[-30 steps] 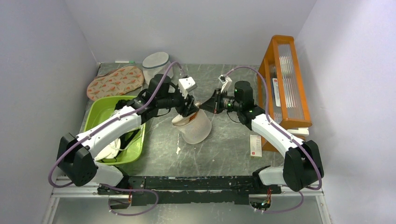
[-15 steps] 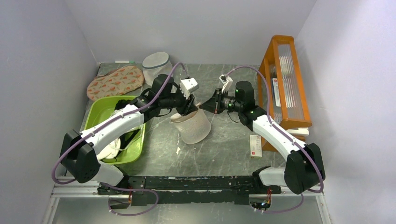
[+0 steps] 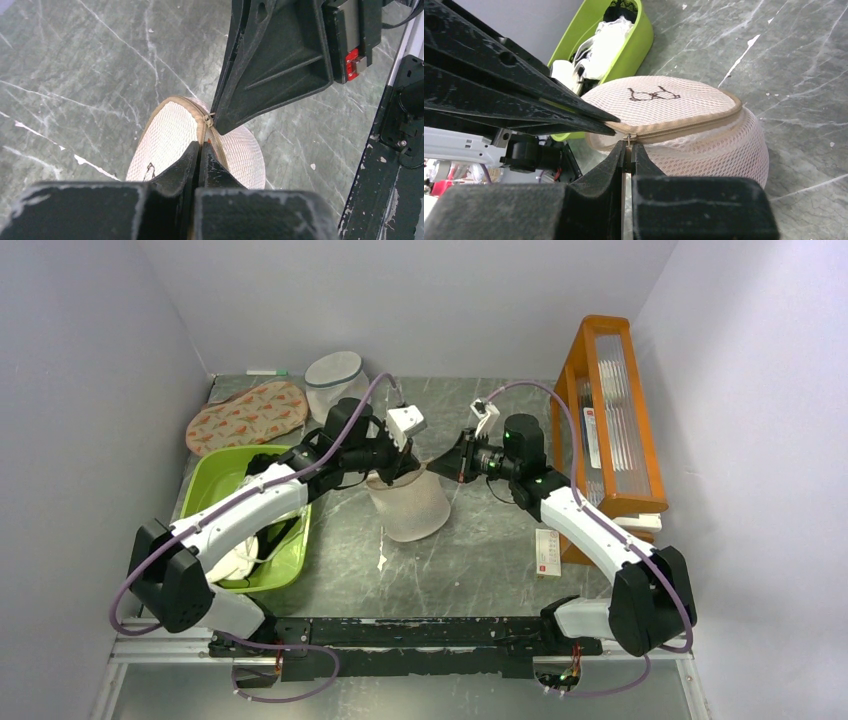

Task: Unzip the laundry bag and remove the bra

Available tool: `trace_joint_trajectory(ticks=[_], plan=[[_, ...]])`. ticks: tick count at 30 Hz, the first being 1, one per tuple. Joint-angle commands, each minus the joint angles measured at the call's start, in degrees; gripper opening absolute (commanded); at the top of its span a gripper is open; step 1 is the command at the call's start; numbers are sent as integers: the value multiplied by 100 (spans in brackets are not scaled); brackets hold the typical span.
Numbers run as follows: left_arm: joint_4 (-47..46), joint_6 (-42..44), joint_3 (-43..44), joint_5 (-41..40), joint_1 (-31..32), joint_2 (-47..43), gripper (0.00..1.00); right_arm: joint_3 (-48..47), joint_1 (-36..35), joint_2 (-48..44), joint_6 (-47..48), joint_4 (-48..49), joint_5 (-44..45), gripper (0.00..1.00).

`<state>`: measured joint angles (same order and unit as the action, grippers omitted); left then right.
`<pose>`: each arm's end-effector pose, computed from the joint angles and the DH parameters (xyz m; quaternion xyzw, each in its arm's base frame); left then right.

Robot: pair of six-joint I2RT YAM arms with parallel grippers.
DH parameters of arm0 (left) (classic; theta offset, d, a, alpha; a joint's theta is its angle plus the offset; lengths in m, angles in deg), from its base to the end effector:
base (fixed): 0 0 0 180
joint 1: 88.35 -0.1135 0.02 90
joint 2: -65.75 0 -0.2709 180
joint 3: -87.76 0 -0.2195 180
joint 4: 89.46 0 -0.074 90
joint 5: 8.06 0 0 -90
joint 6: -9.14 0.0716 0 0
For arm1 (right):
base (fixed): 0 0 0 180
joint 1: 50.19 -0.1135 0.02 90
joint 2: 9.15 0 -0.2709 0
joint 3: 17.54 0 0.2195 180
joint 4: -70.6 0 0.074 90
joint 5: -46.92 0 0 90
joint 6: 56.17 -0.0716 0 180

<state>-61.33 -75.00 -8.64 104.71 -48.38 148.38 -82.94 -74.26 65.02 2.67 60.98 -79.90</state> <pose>0.2346 -0.2328 0.3220 0.4205 0.7305 -0.3109 0.4392 0.2451 0.1565 0.2992 -0.1368 0.7795 0.4843 0.3731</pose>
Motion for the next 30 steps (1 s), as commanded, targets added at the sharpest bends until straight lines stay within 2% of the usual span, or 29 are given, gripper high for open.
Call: trace_joint_trajectory(ticks=[1, 4, 9, 18, 22, 27, 30], plan=[[-315, 66, -120, -277, 29, -461, 7, 124, 33, 104, -200, 272, 327, 0], [-580, 60, -334, -505, 28, -757, 7, 285, 261, 272, -368, 377, 287, 0], [-1016, 35, -689, -937, 26, -1214, 7, 578, 806, 484, -754, 812, -313, 0], [-744, 35, -459, -875, 28, -937, 7, 248, 664, 300, -159, 448, -538, 0], [-571, 12, -324, -859, 27, -712, 20, 241, 590, 98, -173, 492, -617, 0], [-435, -17, -213, -755, 28, -488, 46, 219, 381, 11, -205, 566, -708, 0], [-313, -9, -129, -650, 27, -342, 56, 146, 221, -36, -143, 475, -656, 0]])
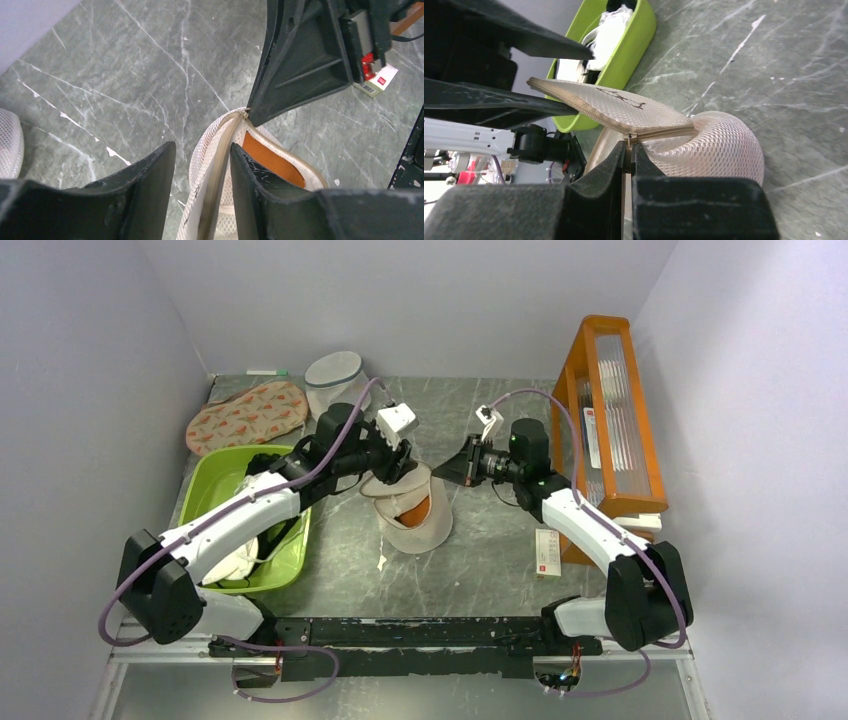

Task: Unzip the laundry bag and remove the bra

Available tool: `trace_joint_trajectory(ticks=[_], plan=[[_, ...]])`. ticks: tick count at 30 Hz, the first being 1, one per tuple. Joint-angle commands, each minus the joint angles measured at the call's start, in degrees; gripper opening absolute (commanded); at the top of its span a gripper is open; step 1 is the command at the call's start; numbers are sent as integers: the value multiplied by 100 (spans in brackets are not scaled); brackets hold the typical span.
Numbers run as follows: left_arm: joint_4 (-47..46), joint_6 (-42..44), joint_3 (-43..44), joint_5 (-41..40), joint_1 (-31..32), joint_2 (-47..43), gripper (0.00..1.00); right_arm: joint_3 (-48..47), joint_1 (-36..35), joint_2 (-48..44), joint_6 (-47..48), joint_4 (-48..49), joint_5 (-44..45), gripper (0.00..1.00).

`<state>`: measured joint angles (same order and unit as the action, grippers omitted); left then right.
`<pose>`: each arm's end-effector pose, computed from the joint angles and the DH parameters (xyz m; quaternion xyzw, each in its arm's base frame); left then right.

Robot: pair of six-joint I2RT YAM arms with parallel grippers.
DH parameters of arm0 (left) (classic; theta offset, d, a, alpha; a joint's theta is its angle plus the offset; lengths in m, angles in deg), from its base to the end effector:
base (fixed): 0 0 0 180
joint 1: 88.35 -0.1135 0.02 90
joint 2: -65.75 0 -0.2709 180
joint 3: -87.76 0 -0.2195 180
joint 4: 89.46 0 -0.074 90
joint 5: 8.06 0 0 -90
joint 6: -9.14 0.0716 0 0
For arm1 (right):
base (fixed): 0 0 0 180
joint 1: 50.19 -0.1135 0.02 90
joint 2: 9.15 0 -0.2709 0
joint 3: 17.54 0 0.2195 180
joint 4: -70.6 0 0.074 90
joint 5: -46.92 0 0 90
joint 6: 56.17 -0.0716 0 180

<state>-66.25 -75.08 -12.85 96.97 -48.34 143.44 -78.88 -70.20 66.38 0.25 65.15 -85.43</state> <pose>0.2292 -0.2166 0.3322 0.3866 0.7263 -0.2675 0.5014 0.2510 0.1427 0.2793 -0.1166 0.7814 0.5057 0.3465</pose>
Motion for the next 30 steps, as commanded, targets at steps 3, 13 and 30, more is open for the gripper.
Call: trace_joint_trajectory(ticks=[3, 13, 30], plan=[[289, 4, 380, 145, 33, 277, 58, -383, -304, -184, 159, -66, -55, 0], [453, 42, 495, 256, 116, 325, 30, -405, -442, -336, 105, -190, 64, 0], [-656, 483, -499, -23, 208, -1369, 7, -797, 49, 395, 888, -824, -763, 0]])
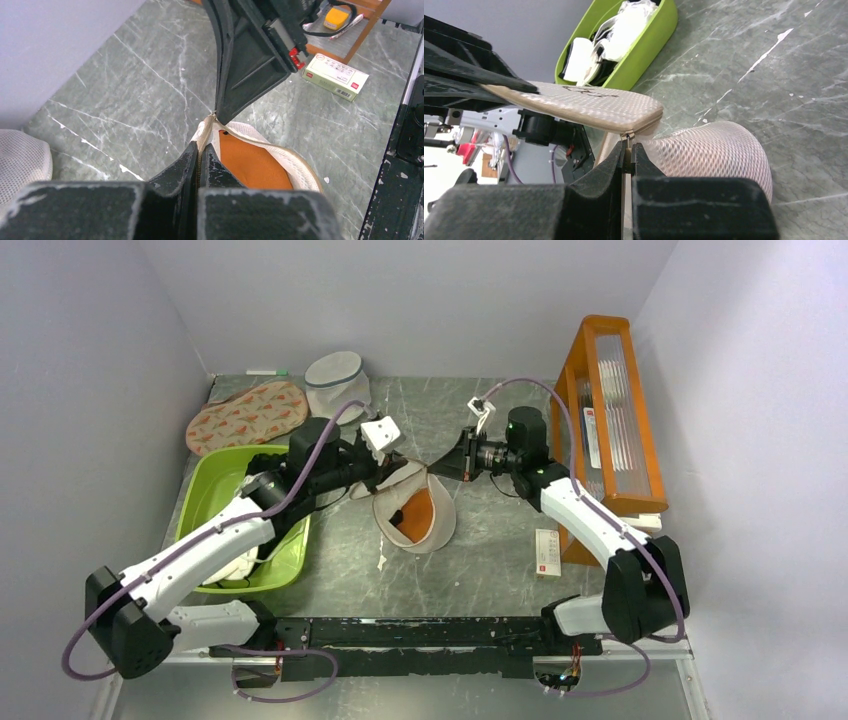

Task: Unzip the laundry bag and remove the bra

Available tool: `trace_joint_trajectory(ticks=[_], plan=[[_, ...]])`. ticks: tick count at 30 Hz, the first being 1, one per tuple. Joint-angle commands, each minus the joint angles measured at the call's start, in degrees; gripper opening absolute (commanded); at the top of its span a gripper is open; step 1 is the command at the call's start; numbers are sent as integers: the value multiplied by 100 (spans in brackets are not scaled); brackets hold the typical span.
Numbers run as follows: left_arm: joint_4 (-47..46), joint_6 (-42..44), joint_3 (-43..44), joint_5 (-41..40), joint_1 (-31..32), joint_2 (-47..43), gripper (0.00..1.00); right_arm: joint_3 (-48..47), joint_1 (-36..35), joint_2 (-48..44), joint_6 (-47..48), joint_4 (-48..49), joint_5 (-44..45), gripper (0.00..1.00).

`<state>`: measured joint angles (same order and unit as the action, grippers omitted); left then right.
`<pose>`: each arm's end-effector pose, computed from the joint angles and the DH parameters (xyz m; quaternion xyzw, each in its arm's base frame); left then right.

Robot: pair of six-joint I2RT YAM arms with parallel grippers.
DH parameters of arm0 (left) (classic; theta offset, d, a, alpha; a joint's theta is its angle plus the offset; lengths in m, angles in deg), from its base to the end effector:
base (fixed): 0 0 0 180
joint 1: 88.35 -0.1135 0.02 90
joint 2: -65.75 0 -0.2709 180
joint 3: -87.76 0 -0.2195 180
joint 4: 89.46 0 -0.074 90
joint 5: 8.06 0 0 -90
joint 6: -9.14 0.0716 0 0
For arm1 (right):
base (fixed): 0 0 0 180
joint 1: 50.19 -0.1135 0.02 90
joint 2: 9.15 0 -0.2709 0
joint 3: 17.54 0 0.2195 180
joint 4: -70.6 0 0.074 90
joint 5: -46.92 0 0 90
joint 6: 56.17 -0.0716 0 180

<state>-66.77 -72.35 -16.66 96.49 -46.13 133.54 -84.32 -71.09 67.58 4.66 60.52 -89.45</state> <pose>0.1905 -0.1971 0.3572 0.4066 0.6776 -0.2714 0.5495 0.2524 0.1519 0.2970 -0.1708 0.7675 0.5153 0.3410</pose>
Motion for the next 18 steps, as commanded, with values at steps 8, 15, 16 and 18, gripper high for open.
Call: trace_joint_trajectory(ticks=[8, 15, 16, 18], plan=[[-1068, 241, -480, 161, -12, -1001, 7, -547, 139, 692, 845, -489, -1052, 0], [-1396, 126, -651, 408, -14, -1339, 7, -533, 137, 901, 838, -146, -1471, 0], [-1438, 90, -661, 461, -19, -1367, 7, -542, 139, 945, 839, -91, -1505, 0], [-1511, 36, -684, 655, -25, -1431, 7, -598, 135, 1045, 891, -32, -1603, 0]])
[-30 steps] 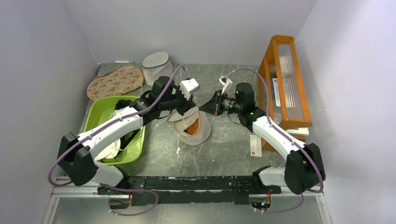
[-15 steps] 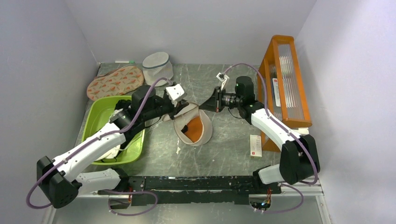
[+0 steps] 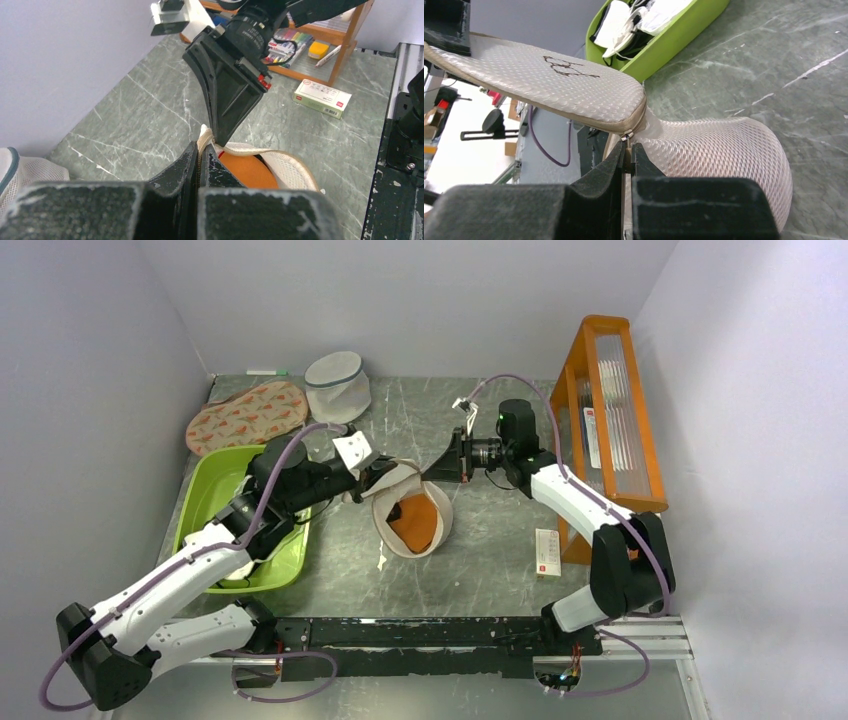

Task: Unzip the laundry bag and remove the bra

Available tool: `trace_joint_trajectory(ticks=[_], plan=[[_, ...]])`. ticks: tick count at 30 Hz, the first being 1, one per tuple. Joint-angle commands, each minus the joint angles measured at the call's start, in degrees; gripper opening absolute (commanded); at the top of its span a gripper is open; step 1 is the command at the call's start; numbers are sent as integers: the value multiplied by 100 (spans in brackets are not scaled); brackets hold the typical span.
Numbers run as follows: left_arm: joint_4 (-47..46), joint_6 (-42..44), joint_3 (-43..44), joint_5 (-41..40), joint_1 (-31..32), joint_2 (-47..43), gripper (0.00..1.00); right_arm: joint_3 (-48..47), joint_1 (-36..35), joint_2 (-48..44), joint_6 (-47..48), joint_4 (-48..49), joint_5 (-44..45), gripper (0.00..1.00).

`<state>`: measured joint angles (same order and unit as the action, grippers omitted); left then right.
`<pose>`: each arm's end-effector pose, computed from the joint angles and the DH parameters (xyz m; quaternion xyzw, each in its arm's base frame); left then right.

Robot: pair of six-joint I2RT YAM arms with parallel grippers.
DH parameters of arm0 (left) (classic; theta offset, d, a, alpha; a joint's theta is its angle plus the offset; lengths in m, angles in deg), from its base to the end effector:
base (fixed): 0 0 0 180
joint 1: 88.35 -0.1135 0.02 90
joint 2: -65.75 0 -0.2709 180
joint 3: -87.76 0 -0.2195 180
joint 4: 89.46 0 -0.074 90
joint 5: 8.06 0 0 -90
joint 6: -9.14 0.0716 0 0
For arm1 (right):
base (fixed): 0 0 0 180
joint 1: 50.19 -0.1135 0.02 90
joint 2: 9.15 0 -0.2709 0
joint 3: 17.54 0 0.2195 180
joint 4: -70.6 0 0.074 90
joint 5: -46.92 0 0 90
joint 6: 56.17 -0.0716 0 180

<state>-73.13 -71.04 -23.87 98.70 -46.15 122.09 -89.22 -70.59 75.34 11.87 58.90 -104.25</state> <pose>0.1541 -0.1676 0.3740 0.4071 0.6084 -0.2902 0.6163 0.2657 0.1657 0.2895 -0.2653 0.7277 0.5673 0.2796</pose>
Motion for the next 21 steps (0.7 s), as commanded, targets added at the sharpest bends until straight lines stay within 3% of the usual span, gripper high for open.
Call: trace_joint_trajectory(ticks=[1, 9, 14, 21], plan=[[-915, -115, 36, 568, -40, -308, 7, -120, 79, 324, 203, 150, -199, 0], [-1255, -374, 38, 1665, -417, -413, 7, -582, -62, 508, 946, 4, -737, 8], [-1601, -663, 2, 2611, -685, -349, 7, -849, -270, 846, 1551, -228, -1099, 8], [-1630, -736, 69, 3110, -740, -318, 7, -1170, -278, 1167, 1844, -244, -1240, 10]])
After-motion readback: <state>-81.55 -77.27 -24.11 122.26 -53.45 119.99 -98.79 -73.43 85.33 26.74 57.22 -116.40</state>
